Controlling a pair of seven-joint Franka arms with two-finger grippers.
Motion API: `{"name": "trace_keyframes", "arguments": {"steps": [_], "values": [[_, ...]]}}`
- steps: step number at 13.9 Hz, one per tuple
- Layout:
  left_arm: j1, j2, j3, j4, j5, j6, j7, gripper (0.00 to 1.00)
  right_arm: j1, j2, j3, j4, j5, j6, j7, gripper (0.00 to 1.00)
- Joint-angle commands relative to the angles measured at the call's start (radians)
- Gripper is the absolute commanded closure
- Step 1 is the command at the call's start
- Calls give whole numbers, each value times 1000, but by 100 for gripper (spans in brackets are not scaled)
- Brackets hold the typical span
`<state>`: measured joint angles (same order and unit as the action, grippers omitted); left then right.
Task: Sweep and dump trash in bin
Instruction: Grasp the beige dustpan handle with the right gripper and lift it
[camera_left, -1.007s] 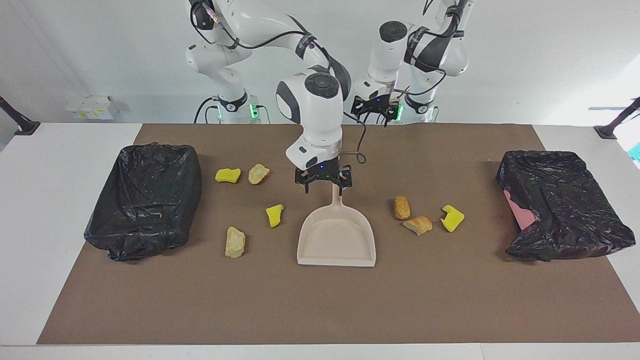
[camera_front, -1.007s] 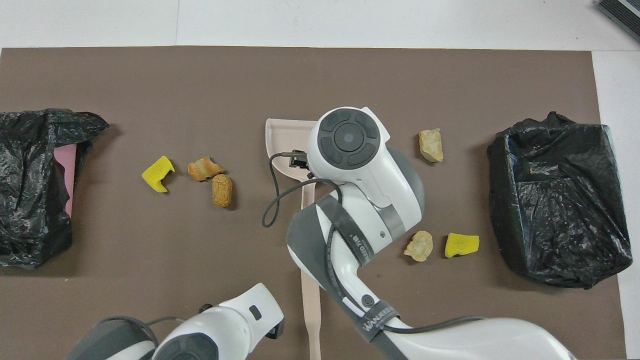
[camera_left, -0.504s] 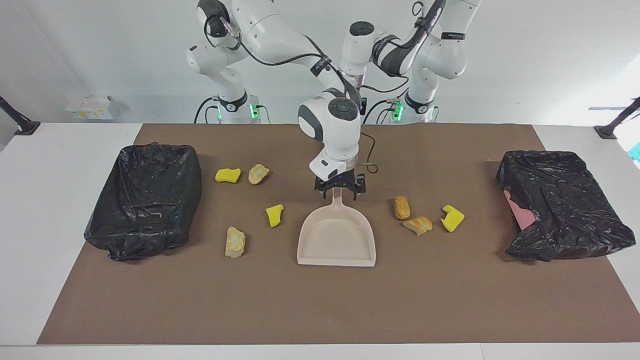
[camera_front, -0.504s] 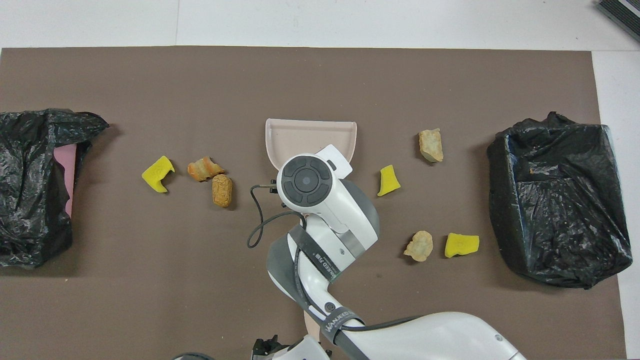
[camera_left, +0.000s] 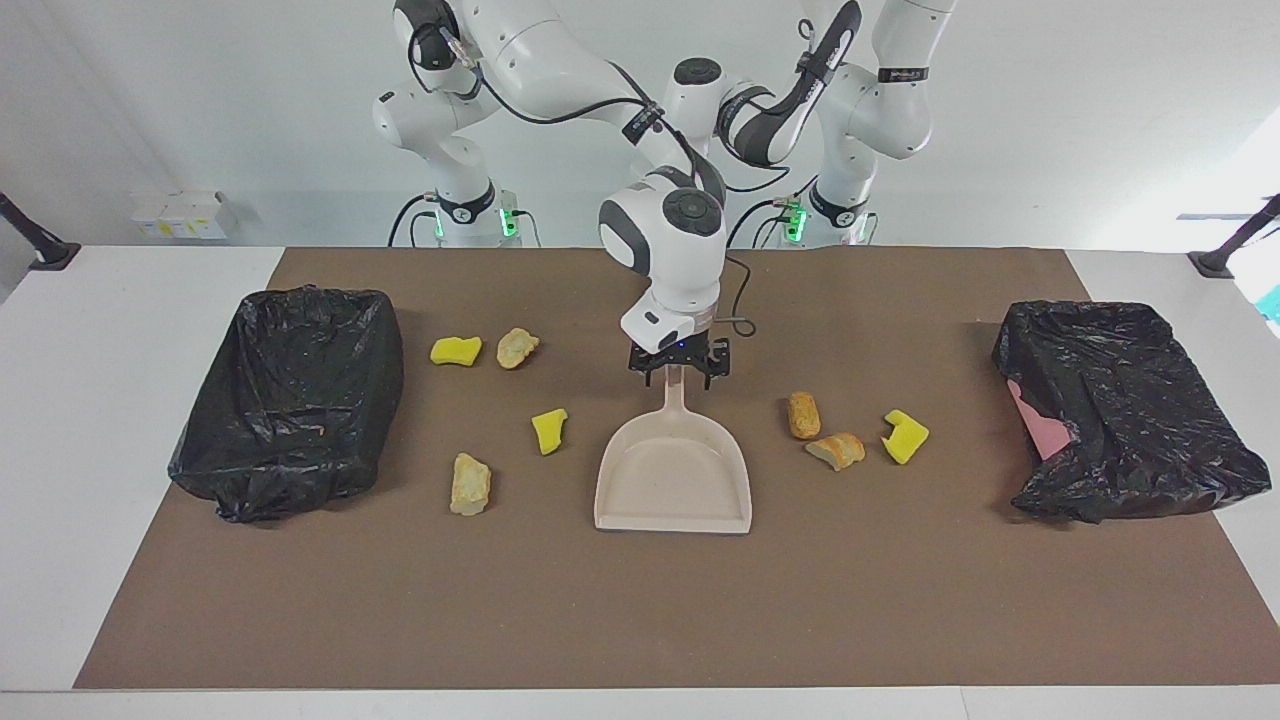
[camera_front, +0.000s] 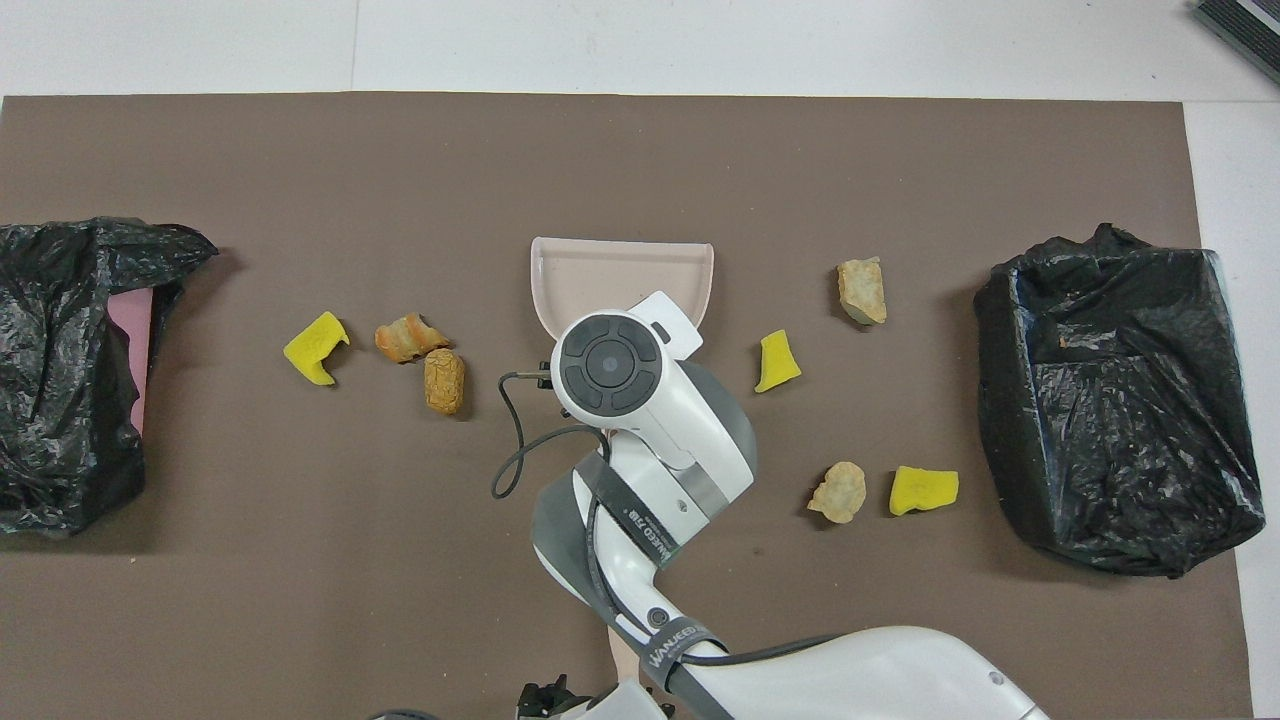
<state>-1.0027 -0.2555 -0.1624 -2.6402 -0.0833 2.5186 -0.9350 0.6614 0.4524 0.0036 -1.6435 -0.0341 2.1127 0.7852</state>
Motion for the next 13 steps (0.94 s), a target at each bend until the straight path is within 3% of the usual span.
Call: {"name": "trace_keyframes", "arguments": {"steps": [1,3,6,9,10,11,12,13], "values": [[-13,9,3,11,-3,5,-21,53,-5,-31,4,-29,14,-25,14,24],[-13,9,3,11,-3,5,-13,57,-6,-31,4,-30,16,-30,13,39],[-13,9,3,11,-3,-1,-8,57,-6,-31,6,-30,19,-43,0,50],[-13,30,3,11,-3,0,10,57,-8,-31,4,-27,17,-45,-6,91],[-11,35,3,11,-3,0,21,57,-9,-31,4,-26,17,-45,-23,100],[-11,41,3,12,-3,0,22,58,-11,-34,4,-24,19,-46,-27,100],[-10,41,3,12,-3,0,21,70,-14,-41,4,-25,19,-46,-21,100],[-10,41,3,12,-3,-3,16,92,-14,-44,4,-26,17,-45,-26,100]]}}
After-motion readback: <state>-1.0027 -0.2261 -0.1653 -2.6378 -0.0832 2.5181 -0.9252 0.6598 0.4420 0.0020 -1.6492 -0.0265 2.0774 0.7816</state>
